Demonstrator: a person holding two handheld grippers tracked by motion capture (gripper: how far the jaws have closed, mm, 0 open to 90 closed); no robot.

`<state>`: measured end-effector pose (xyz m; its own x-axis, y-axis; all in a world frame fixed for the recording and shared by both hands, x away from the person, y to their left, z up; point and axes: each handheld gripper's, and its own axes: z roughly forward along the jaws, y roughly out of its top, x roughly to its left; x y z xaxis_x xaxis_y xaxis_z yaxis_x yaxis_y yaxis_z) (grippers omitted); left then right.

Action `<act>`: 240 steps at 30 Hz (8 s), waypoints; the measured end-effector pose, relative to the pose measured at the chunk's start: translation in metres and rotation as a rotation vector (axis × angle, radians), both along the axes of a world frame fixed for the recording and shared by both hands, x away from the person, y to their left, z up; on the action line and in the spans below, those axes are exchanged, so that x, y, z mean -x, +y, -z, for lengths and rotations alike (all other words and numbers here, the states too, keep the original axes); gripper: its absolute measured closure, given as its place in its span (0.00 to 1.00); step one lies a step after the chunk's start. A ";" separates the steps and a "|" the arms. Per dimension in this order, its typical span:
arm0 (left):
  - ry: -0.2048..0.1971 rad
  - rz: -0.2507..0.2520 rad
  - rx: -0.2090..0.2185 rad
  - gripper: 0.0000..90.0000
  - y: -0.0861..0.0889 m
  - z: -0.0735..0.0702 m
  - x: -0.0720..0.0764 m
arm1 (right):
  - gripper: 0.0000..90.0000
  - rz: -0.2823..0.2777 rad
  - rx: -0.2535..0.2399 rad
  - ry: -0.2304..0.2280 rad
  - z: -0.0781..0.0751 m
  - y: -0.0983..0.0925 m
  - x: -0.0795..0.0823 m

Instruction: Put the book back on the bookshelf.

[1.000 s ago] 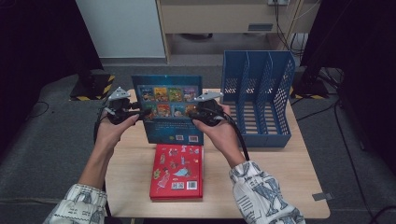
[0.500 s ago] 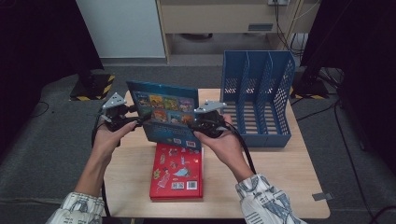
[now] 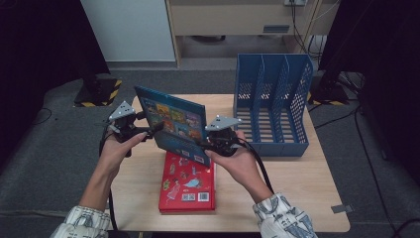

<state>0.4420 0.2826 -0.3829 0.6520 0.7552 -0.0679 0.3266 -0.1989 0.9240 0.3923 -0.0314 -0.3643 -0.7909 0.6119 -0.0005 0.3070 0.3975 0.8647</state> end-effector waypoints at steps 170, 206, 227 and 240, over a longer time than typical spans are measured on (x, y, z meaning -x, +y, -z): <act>0.318 -0.303 -0.277 0.00 0.044 0.154 0.037 | 0.91 0.125 -0.257 -0.125 -0.108 -0.041 -0.060; 0.317 -0.303 -0.276 0.00 0.044 0.154 0.038 | 0.91 0.221 -0.294 -0.163 -0.129 -0.110 -0.034; 0.314 -0.300 -0.277 0.00 0.043 0.154 0.038 | 0.91 0.311 -0.294 -0.187 -0.129 -0.166 -0.014; 0.313 -0.297 -0.279 0.00 0.043 0.154 0.037 | 0.91 0.382 -0.277 -0.180 -0.126 -0.181 -0.022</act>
<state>0.4049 0.3255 -0.5368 0.3869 0.9221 0.0045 0.6593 -0.2800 0.6978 0.4146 -0.2120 -0.2386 -0.5126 0.8542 0.0868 0.2218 0.0340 0.9745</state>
